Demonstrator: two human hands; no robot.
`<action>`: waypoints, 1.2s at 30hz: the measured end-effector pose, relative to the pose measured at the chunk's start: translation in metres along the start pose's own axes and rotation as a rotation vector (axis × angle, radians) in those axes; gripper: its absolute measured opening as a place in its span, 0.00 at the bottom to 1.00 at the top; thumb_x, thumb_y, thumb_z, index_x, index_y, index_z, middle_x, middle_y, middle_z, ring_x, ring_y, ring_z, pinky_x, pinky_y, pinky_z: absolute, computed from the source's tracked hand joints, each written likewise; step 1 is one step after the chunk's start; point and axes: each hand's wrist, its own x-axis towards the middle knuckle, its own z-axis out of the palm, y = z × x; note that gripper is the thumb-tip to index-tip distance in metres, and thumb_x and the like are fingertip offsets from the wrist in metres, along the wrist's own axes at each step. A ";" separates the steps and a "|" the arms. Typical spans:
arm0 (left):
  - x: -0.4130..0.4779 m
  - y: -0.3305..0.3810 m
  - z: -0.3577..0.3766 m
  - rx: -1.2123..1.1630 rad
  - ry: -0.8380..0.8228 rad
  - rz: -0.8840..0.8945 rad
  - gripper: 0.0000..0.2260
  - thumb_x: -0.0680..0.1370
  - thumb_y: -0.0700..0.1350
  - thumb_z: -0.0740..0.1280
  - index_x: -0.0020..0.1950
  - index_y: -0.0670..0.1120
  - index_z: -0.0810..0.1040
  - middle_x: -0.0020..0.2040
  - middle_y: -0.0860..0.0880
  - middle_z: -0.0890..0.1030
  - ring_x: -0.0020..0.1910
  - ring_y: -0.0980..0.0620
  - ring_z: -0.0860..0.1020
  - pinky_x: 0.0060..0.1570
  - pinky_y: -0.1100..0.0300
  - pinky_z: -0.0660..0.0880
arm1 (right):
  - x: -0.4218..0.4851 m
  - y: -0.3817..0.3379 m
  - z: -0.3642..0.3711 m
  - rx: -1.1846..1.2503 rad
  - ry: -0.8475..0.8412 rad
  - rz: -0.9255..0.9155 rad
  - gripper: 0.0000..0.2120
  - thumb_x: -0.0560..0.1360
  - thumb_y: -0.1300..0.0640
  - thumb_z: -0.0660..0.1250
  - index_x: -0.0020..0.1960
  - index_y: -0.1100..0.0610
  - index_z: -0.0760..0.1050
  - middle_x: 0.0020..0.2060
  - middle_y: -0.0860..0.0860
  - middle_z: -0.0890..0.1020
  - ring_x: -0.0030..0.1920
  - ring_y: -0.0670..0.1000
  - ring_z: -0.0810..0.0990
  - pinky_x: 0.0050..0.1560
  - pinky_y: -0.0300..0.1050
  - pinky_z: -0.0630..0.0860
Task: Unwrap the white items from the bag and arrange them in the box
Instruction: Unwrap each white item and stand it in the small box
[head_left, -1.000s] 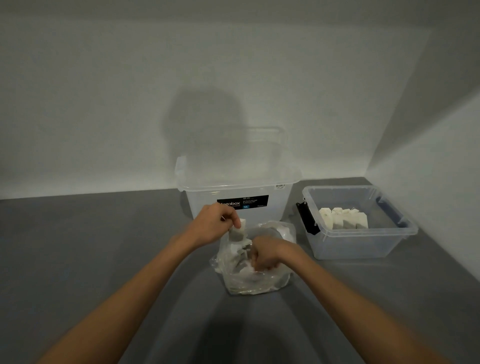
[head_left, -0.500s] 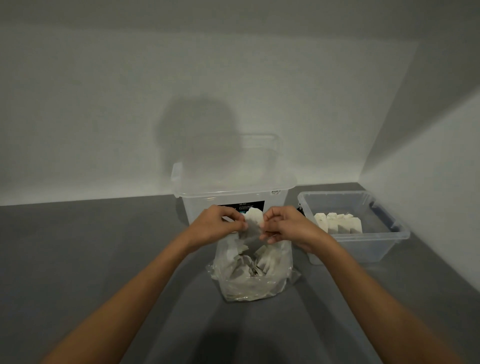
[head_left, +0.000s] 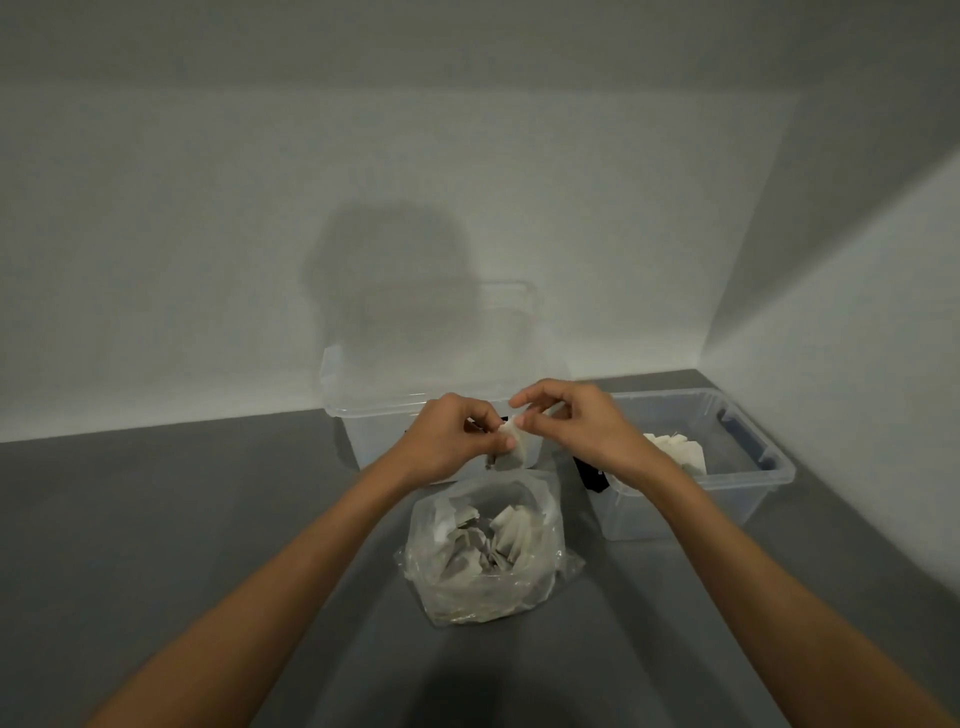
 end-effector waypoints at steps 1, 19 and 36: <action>0.003 0.004 0.001 0.015 -0.009 0.006 0.05 0.71 0.46 0.74 0.42 0.45 0.84 0.38 0.51 0.84 0.38 0.57 0.81 0.46 0.61 0.77 | 0.001 -0.001 -0.005 -0.021 -0.010 -0.020 0.05 0.73 0.54 0.72 0.48 0.51 0.83 0.42 0.47 0.84 0.42 0.42 0.80 0.47 0.38 0.75; 0.116 0.077 0.111 0.186 -0.041 0.016 0.04 0.75 0.42 0.69 0.48 0.47 0.81 0.41 0.52 0.80 0.41 0.56 0.78 0.42 0.65 0.75 | 0.011 0.094 -0.172 -0.445 0.039 0.108 0.05 0.74 0.65 0.67 0.43 0.58 0.81 0.32 0.46 0.81 0.32 0.41 0.79 0.37 0.28 0.72; 0.194 0.035 0.246 0.841 -0.259 -0.246 0.07 0.78 0.43 0.65 0.54 0.44 0.78 0.54 0.45 0.80 0.52 0.46 0.79 0.52 0.55 0.73 | 0.047 0.214 -0.145 -0.745 -0.332 0.215 0.08 0.76 0.71 0.58 0.49 0.66 0.75 0.51 0.63 0.78 0.53 0.60 0.78 0.43 0.45 0.68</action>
